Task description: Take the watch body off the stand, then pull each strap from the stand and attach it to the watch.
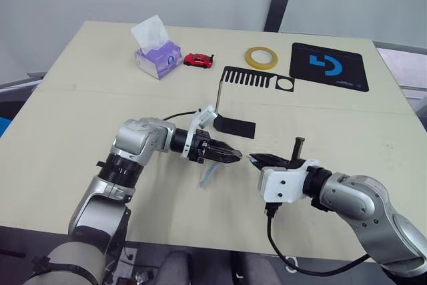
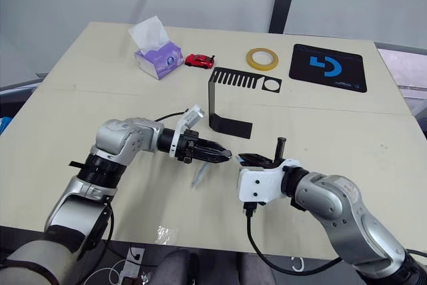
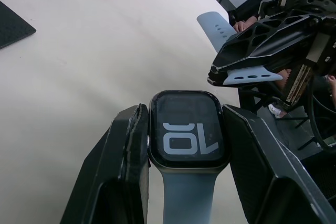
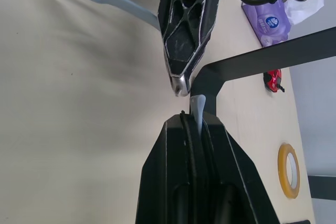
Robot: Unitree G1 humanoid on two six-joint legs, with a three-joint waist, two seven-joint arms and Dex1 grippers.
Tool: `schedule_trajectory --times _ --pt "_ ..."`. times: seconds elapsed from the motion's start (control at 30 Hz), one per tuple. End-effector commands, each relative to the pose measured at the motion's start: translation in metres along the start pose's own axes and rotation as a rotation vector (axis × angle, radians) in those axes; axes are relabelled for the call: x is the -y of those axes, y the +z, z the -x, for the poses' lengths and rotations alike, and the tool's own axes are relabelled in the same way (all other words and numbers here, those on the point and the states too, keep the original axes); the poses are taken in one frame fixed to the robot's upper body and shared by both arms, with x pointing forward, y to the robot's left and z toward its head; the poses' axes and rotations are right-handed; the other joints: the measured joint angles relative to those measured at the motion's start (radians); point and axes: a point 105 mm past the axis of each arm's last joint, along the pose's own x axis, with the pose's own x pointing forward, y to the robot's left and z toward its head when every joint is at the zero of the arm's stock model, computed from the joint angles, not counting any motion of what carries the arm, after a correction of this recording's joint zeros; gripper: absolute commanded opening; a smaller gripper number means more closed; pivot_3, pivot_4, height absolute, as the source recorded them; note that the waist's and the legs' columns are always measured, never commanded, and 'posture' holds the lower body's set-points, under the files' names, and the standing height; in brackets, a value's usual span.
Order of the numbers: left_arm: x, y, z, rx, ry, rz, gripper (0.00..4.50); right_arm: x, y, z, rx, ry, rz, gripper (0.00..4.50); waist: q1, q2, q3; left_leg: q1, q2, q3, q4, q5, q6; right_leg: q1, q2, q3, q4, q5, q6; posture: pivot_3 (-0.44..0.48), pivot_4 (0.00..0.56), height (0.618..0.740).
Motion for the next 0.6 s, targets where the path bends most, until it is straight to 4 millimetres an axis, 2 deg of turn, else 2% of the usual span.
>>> schedule_trajectory --times 0.03,0.6 --pt "0.0065 0.0132 0.0028 0.034 -0.026 -0.031 1.71 0.0046 0.0041 0.0012 0.014 -0.022 0.031 0.00 0.000 0.000 0.000 0.000 0.000 0.000 0.000 0.000 0.000 0.000 0.000 0.000 0.000 0.000 0.000 0.000 0.150 0.738" --pt "0.0101 0.0112 -0.0021 0.036 -0.033 -0.042 1.71 0.0057 0.0082 -0.0044 0.032 -0.030 0.018 0.00 0.000 0.000 0.000 0.000 0.000 0.000 0.000 0.000 -0.001 0.000 0.000 0.000 0.001 0.000 0.000 0.000 0.150 0.738"
